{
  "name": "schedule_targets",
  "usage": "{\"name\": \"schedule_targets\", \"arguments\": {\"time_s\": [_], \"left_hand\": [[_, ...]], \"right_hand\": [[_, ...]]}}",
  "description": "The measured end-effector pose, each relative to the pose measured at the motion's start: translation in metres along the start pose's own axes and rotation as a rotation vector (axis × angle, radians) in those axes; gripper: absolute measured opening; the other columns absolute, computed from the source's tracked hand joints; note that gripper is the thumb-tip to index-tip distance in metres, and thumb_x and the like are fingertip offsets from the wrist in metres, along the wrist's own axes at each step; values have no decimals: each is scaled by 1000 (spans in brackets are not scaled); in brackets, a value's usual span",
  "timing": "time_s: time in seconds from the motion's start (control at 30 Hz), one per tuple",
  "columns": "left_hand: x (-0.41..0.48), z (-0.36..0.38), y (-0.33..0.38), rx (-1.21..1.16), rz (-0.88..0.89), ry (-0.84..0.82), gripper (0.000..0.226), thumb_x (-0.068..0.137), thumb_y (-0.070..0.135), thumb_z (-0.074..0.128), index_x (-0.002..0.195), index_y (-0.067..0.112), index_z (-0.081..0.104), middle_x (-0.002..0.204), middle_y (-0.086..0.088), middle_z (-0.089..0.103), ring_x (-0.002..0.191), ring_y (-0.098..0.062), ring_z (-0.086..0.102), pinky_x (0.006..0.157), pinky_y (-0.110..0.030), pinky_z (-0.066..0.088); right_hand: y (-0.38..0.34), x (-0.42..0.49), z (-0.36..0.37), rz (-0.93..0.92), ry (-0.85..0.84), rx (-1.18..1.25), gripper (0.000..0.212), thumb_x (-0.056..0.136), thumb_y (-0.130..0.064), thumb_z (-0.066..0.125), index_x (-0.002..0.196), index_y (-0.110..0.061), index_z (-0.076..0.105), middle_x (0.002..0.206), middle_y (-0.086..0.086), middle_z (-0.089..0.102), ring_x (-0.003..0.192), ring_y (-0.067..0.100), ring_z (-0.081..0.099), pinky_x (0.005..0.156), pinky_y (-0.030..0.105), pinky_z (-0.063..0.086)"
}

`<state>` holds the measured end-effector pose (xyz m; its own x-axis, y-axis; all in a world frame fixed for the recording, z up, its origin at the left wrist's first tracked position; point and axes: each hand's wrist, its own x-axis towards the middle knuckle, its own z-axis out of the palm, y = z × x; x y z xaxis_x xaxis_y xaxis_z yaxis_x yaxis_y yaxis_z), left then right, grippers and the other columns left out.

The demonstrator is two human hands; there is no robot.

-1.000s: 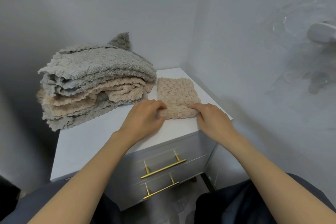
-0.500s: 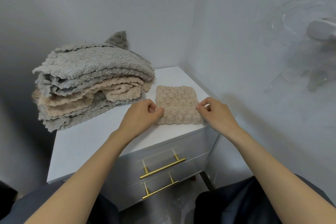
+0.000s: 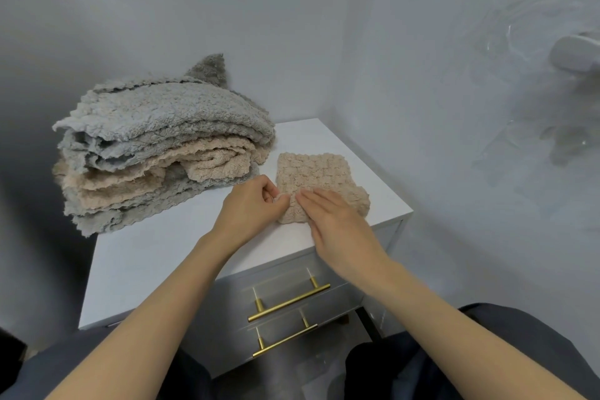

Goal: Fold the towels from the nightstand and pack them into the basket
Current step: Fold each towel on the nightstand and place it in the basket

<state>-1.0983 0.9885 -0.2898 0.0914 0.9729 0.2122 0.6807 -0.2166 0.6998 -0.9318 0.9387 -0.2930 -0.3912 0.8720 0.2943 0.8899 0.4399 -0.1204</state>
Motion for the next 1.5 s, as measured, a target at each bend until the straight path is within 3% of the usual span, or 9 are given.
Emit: {"name": "schedule_targets", "arguments": {"time_s": [0.33, 0.43, 0.53, 0.67, 0.8, 1.0, 1.17, 1.27, 1.5], "left_hand": [[-5, 0, 0, 39, 54, 20, 15, 86, 33, 63, 81, 20, 59, 66, 7, 56, 64, -10, 54, 56, -23, 36], [-6, 2, 0, 53, 89, 68, 14, 87, 30, 63, 88, 16, 60, 85, 4, 56, 84, -13, 53, 70, -24, 38], [-9, -2, 5, 146, 339, 98, 9, 90, 17, 61, 97, 12, 62, 108, -1, 54, 105, -19, 44, 90, -27, 34], [-14, -6, 5, 313, 642, 28, 15, 93, 9, 58, 104, 6, 67, 104, -5, 68, 95, -28, 58, 85, -39, 46], [-17, -9, 0, 319, 537, -65, 43, 88, 39, 63, 123, 14, 61, 116, 0, 65, 111, -18, 53, 99, -31, 40], [-18, -6, 0, 245, 453, -27, 36, 90, 24, 59, 125, 15, 60, 113, 0, 66, 112, -16, 50, 94, -26, 39], [-12, -7, 2, -84, 145, -88, 14, 94, 25, 54, 98, 16, 63, 88, 6, 63, 85, -12, 56, 71, -24, 40], [-9, -11, 1, -128, 57, -132, 34, 95, 32, 52, 68, 11, 45, 61, 4, 40, 59, -15, 38, 59, -33, 27], [-7, -3, 5, 28, -58, 15, 45, 92, 44, 51, 61, 13, 43, 54, 3, 41, 55, -18, 40, 55, -30, 28]], "right_hand": [[25, -7, -7, 142, -104, -109, 48, 105, -25, 27, 153, -18, 19, 159, -3, 21, 146, 13, 15, 116, 24, 7], [31, -8, -10, 141, -130, -138, 51, 105, -20, 32, 153, -15, 15, 159, 2, 18, 146, 16, 15, 117, 26, 6], [33, -11, -12, 123, -172, -127, 62, 98, -3, 40, 153, -14, 11, 160, 6, 15, 146, 23, 16, 116, 32, 15], [40, -13, -20, 76, -133, -41, 57, 95, -3, 41, 147, -20, 25, 145, 7, 43, 126, 28, 44, 98, 38, 43], [46, -16, -18, 118, -67, 105, 56, 92, -4, 42, 143, -27, 36, 127, 2, 56, 108, 19, 51, 76, 22, 32], [50, -15, -22, 144, -39, 128, 50, 91, -8, 45, 138, -26, 46, 131, -4, 56, 119, 16, 49, 90, 24, 39], [52, -13, -26, 153, -8, 200, 22, 96, -22, 44, 118, -25, 44, 83, -1, 57, 77, 17, 52, 64, 32, 41], [52, -10, -26, 232, 14, 417, 14, 99, -26, 43, 111, -25, 49, 71, -3, 54, 63, 5, 45, 57, 23, 31], [55, 0, -21, 514, 133, 660, 11, 90, -41, 59, 86, -32, 65, 49, -22, 52, 53, -5, 47, 54, 15, 30]]}}
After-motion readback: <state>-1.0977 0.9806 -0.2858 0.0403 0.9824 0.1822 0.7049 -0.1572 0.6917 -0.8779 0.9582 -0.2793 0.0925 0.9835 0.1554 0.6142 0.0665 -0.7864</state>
